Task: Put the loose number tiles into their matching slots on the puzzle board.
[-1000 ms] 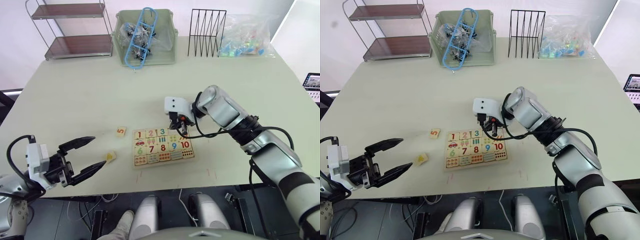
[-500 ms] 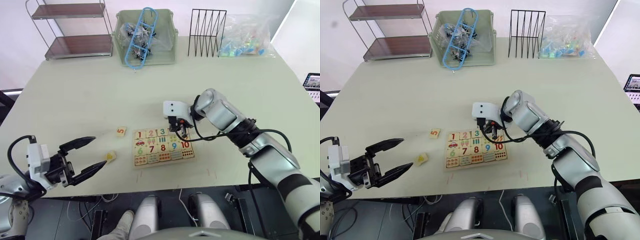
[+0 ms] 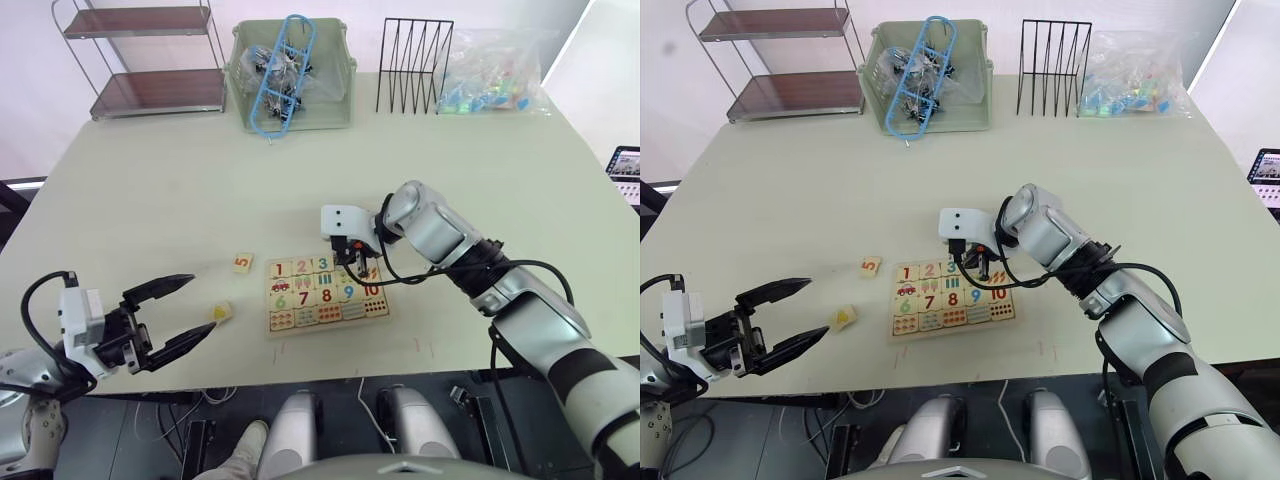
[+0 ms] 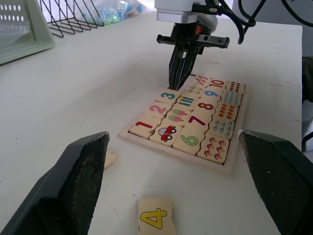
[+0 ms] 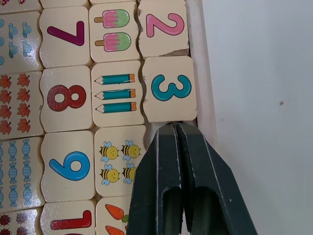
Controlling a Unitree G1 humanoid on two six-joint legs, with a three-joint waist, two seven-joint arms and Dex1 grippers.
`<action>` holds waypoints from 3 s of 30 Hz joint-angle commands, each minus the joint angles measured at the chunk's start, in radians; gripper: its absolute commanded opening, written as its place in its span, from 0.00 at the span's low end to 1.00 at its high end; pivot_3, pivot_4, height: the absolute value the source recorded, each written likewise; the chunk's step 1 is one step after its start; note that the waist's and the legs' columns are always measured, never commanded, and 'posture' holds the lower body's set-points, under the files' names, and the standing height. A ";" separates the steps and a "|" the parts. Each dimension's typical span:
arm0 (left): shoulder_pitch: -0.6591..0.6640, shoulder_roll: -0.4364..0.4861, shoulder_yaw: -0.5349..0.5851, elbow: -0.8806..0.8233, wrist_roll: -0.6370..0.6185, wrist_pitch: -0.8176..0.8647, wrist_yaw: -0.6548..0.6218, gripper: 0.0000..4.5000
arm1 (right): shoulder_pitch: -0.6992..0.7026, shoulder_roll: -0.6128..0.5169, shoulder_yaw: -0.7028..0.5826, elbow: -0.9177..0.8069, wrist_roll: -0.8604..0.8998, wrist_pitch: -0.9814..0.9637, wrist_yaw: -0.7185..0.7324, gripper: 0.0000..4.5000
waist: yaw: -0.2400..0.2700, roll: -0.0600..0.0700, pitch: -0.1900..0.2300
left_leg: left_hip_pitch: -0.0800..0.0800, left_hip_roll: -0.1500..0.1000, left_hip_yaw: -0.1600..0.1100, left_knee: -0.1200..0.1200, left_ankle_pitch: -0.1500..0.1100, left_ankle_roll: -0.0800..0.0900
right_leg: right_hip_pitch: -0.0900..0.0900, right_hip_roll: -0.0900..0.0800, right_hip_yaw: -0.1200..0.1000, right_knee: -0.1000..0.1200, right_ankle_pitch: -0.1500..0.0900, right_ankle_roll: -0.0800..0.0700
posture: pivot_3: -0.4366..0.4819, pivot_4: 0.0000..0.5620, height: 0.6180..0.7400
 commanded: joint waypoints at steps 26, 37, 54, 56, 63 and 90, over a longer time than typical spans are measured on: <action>0.036 -0.040 0.052 0.018 -0.001 -0.047 0.090 1.00 | 0.146 -0.085 -0.265 -0.241 0.164 0.017 -0.070 0.01 | 0.001 0.000 0.000 | 0.000 0.000 0.000 0.000 0.000 0.000 | 0.000 0.000 0.000 0.000 0.000 0.000 | 0.48 0.27 1.00; 0.046 -0.101 0.033 -0.021 0.019 -0.052 0.188 1.00 | 0.441 -0.179 -0.546 -0.418 0.304 -0.101 -0.218 0.01 | 0.008 -0.001 0.000 | 0.000 0.000 0.000 0.000 0.000 0.000 | 0.001 -0.001 0.000 0.000 0.000 0.000 | 0.48 0.27 1.00; 0.102 -0.221 -0.051 -0.180 0.098 0.015 0.469 1.00 | 0.938 -0.182 -0.898 -0.577 0.518 -0.289 -0.393 0.95 | 0.009 -0.001 -0.001 | 0.003 0.000 0.001 0.001 0.000 0.000 | 0.004 0.002 0.003 0.000 0.000 0.001 | 0.48 0.27 1.00; 0.109 -0.230 -0.054 -0.181 0.110 0.008 0.487 1.00 | 0.994 -0.171 -0.908 -0.601 0.531 -0.315 -0.405 0.98 | 0.009 -0.001 -0.001 | 0.003 0.000 0.001 0.001 0.000 0.000 | 0.004 0.002 0.003 0.000 0.000 0.001 | 0.48 0.27 1.00; 0.117 -0.241 -0.055 -0.157 0.149 -0.004 0.542 1.00 | 1.247 -0.087 -0.917 -0.677 0.541 -0.510 -0.416 0.98 | 0.013 -0.001 -0.001 | 0.005 0.001 0.002 0.001 0.000 0.000 | 0.005 0.004 0.003 0.000 -0.001 0.001 | 0.48 0.27 1.00; 0.241 -0.200 -0.036 -0.208 0.170 -0.009 0.550 1.00 | 1.370 0.026 -0.745 -0.636 0.398 -0.816 -0.604 0.98 | 0.028 -0.002 -0.001 | 0.007 0.002 0.007 0.001 0.000 0.000 | 0.005 0.002 0.008 0.000 -0.005 0.001 | 0.48 0.27 1.00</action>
